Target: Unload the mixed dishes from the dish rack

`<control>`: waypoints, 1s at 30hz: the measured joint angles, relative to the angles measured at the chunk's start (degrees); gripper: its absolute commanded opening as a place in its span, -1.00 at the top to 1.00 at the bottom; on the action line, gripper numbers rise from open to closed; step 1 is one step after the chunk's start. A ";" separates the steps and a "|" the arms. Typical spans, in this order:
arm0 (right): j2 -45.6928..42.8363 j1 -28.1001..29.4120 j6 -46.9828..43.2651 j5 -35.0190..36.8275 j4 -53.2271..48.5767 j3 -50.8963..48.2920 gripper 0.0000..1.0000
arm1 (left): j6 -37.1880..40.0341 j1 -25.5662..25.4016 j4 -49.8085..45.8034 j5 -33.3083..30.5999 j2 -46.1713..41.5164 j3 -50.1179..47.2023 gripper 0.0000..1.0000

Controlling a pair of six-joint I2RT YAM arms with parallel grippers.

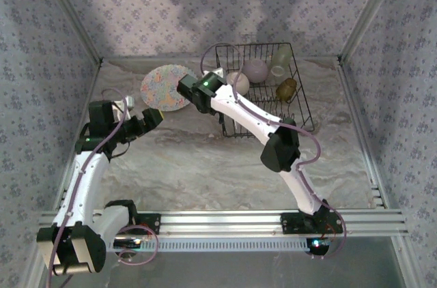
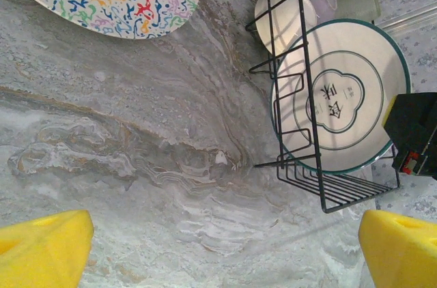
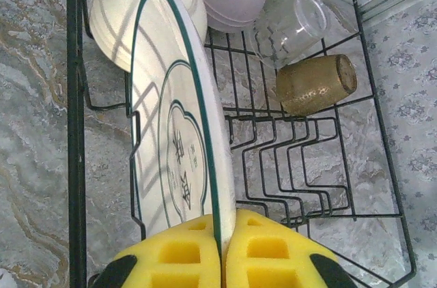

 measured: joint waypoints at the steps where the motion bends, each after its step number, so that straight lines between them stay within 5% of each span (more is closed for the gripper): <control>1: -0.20 0.00 -0.17 0.22 -0.02 0.00 1.00 | 0.00 0.00 -0.02 0.00 0.11 0.00 -0.99; 30: -7.69 -0.48 -2.58 3.41 -1.66 0.61 1.00 | -0.48 0.00 0.00 0.09 0.31 -0.02 -0.99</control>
